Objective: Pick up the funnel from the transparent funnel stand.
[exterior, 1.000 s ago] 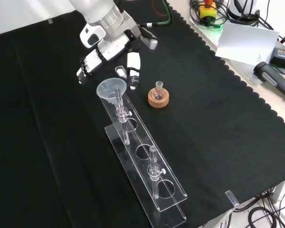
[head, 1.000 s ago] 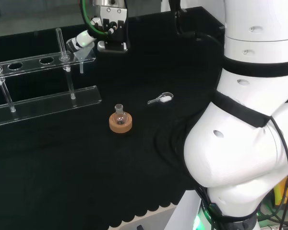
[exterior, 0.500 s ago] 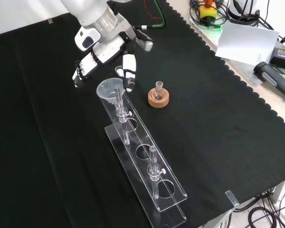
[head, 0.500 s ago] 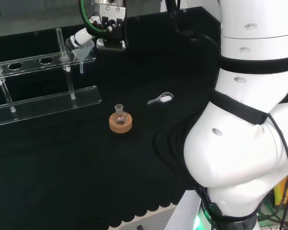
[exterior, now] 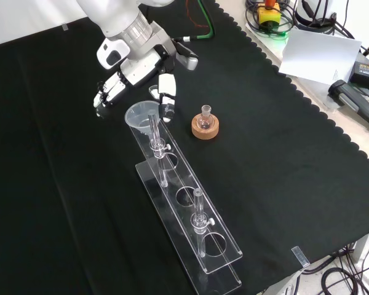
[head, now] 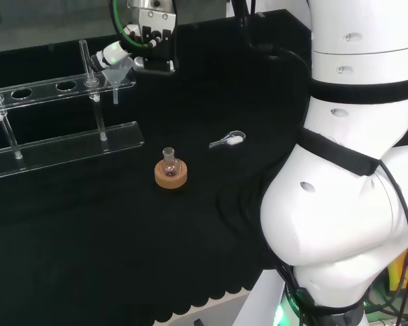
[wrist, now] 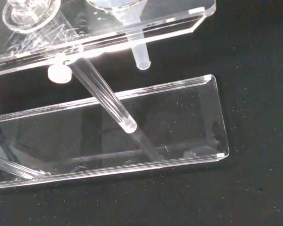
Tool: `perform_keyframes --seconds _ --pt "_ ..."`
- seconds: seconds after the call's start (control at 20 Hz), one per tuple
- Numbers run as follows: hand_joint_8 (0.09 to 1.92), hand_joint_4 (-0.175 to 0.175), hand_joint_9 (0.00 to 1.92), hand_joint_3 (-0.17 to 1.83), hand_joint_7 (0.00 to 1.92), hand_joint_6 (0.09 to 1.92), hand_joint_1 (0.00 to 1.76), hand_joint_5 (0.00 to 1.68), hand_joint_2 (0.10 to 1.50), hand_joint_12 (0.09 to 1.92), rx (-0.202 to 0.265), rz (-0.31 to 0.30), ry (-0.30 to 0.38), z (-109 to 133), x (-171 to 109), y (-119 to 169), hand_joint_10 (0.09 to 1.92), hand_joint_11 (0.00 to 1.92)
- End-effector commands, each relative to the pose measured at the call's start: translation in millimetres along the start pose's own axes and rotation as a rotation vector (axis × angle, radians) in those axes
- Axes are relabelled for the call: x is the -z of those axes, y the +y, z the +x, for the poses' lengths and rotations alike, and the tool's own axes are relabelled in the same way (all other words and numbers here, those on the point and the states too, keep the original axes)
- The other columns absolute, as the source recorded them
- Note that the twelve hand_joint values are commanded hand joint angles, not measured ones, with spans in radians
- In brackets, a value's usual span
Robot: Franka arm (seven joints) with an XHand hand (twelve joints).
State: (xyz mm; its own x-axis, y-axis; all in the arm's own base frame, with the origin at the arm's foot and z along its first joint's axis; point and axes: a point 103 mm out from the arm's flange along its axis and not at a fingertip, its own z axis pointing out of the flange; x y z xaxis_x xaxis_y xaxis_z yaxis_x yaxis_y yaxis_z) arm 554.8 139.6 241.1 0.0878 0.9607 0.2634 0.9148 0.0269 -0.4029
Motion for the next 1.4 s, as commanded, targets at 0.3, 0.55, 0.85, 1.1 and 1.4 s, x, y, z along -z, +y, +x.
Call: perform_keyframes --seconds 0.3,0.55,0.85,1.1,1.4 --pt "0.12 -0.075 0.07 0.0 0.22 0.09 0.38 0.0 0.68 0.1 -0.003 0.005 0.005 1.2 -1.9 -1.0 0.09 0.0" --pt "0.13 -0.077 0.08 0.0 0.23 0.09 0.38 0.0 0.69 0.1 0.001 0.014 0.005 4.2 -3.6 -1.6 0.09 0.0" --pt "0.31 -0.077 0.05 0.0 0.24 0.09 0.37 0.02 0.69 0.15 -0.002 0.015 0.006 4.6 -5.4 -2.7 0.23 0.0" --pt "0.47 -0.075 0.0 0.0 0.23 0.09 0.38 0.07 0.69 0.18 -0.015 0.0 0.018 10.0 -6.6 3.6 0.46 0.0" --pt "0.53 -0.069 0.0 0.0 0.27 0.09 0.39 0.12 0.7 0.29 -0.036 0.008 0.007 27.0 -3.6 16.2 0.58 0.0"
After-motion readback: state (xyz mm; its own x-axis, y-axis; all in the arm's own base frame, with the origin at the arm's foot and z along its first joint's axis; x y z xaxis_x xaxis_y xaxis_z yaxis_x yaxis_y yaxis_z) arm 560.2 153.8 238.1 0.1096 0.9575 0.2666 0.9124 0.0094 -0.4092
